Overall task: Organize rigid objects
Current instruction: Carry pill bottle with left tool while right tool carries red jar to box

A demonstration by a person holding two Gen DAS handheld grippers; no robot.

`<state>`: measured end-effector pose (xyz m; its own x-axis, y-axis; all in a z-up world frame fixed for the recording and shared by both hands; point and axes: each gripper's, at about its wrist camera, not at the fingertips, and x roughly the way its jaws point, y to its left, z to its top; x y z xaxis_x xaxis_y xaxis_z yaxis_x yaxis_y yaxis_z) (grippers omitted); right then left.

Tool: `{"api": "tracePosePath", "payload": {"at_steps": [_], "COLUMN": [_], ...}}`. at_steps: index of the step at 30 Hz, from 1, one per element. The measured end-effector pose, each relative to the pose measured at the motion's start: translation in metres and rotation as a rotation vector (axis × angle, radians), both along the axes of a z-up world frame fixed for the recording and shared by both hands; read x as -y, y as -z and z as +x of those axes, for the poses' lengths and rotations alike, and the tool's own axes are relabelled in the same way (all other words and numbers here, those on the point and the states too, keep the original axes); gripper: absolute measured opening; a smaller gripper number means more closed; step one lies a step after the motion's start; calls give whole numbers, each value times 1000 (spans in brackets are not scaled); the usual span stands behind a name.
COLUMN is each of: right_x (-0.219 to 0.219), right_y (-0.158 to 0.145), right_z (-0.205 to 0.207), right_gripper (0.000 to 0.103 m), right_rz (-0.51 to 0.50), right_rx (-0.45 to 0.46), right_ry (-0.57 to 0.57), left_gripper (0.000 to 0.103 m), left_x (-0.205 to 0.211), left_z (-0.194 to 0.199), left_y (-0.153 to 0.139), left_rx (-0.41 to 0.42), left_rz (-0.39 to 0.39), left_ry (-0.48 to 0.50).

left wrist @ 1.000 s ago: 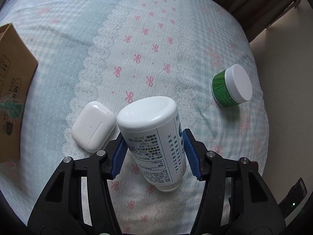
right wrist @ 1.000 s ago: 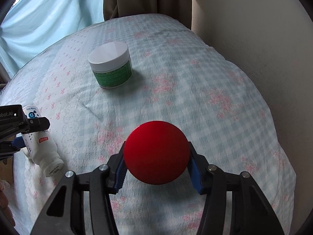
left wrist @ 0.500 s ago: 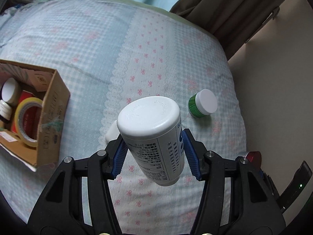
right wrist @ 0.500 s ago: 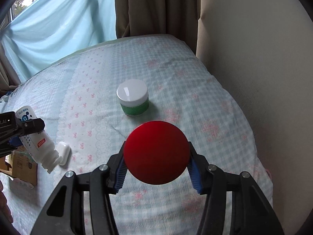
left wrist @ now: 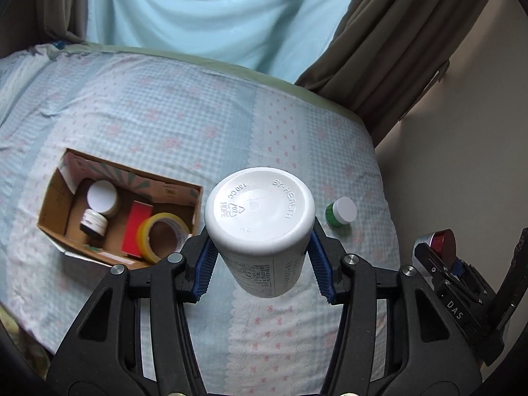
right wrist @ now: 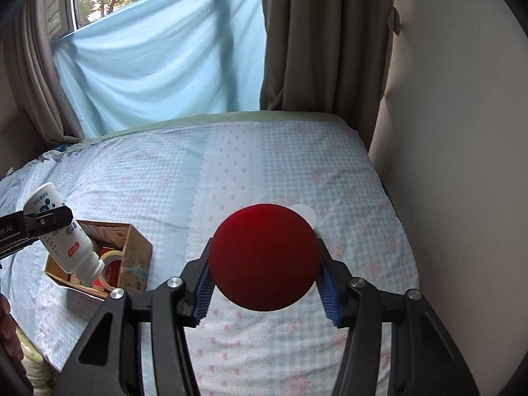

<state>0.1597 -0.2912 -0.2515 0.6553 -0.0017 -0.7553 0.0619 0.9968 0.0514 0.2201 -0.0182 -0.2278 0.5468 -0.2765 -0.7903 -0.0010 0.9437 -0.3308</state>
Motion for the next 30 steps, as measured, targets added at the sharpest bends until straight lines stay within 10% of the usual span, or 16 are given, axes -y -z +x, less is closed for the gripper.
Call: {"api": "tracePosePath", "payload": {"at_steps": [14,30], "right_x": [-175,-311], "right_y": [-25,68], "right_z": [33,90], "right_gripper": [50,50], "right_rz": [97,116], "right_rx": [-54,-242], "right_ry": [-59,-95], "left_gripper": [47,47], "left_x": [-177,-287], "left_z": [25,93], "left_y": [-17,104], "left_rx": [-23,-242], "left_rz": [44,92], "left_ry": [58,90]}}
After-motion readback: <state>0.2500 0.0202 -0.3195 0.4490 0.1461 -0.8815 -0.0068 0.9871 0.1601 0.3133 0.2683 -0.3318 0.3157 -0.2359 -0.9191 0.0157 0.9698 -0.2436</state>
